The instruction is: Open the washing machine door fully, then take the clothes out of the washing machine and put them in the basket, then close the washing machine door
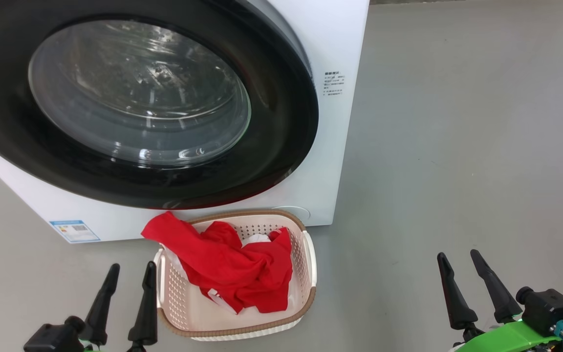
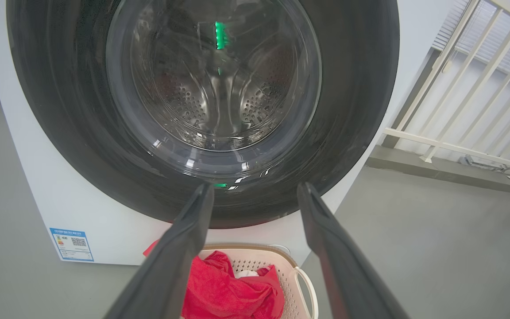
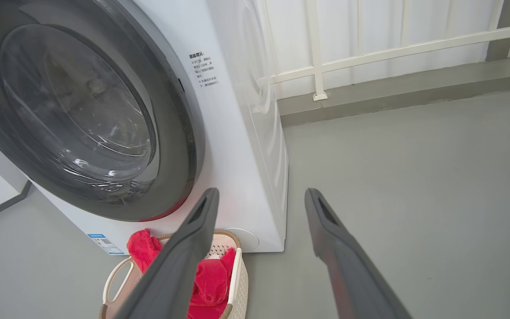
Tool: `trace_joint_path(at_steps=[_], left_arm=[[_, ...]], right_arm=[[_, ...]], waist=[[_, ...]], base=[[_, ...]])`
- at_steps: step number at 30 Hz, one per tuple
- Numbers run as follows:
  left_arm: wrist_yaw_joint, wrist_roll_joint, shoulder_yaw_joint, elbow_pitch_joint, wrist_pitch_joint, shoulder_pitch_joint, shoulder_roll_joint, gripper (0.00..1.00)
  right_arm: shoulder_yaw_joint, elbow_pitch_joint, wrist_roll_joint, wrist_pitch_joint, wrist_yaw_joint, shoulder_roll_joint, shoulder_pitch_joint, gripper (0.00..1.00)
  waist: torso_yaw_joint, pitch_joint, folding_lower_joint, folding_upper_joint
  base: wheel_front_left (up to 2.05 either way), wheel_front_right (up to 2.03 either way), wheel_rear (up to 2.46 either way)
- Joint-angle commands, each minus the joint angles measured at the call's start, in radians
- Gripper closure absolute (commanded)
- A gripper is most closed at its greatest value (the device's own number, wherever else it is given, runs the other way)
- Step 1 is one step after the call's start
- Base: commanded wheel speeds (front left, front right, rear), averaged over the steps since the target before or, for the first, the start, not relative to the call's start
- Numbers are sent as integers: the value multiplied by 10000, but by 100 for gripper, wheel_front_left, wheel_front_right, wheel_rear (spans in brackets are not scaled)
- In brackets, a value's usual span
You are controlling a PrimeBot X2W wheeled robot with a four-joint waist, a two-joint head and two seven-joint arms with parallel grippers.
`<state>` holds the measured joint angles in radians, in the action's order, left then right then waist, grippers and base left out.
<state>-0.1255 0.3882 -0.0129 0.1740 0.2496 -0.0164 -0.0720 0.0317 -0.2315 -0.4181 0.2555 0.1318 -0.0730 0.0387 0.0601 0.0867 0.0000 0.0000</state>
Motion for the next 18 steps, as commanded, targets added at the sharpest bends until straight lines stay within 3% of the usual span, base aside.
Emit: trace_joint_path(at_steps=[1, 2, 11, 15, 18], left_arm=[[-52, 35, 333, -298, 122, -66, -60, 0], [0, 5, -2, -31, 0, 0, 2, 100], [14, 259, -115, 647, -93, -3, 159, 100], [12, 667, -85, 639, -193, -15, 146, 100], [10, 968, -66, 648, -268, -34, 137, 100]], right_arm=[[140, 237, 120, 63, -11, -79, -114, 0], [-27, 3, -1, 0, 0, 14, 0, 100], [118, -660, -289, -72, 0, 198, 0, 100], [92, -633, -689, -174, -1, 182, -31, 100], [72, -630, -984, -248, -1, 170, -67, 100]], waist=[[28, -11, 0, 0], [25, -11, 0, 0], [18, -19, 1, 0], [-6, -77, 22, 0], [-21, -91, 8, 0]], base=[[0, 0, 0], [0, 0, 0], [0, 0, 0], [0, 0, 0], [0, 0, 0]])
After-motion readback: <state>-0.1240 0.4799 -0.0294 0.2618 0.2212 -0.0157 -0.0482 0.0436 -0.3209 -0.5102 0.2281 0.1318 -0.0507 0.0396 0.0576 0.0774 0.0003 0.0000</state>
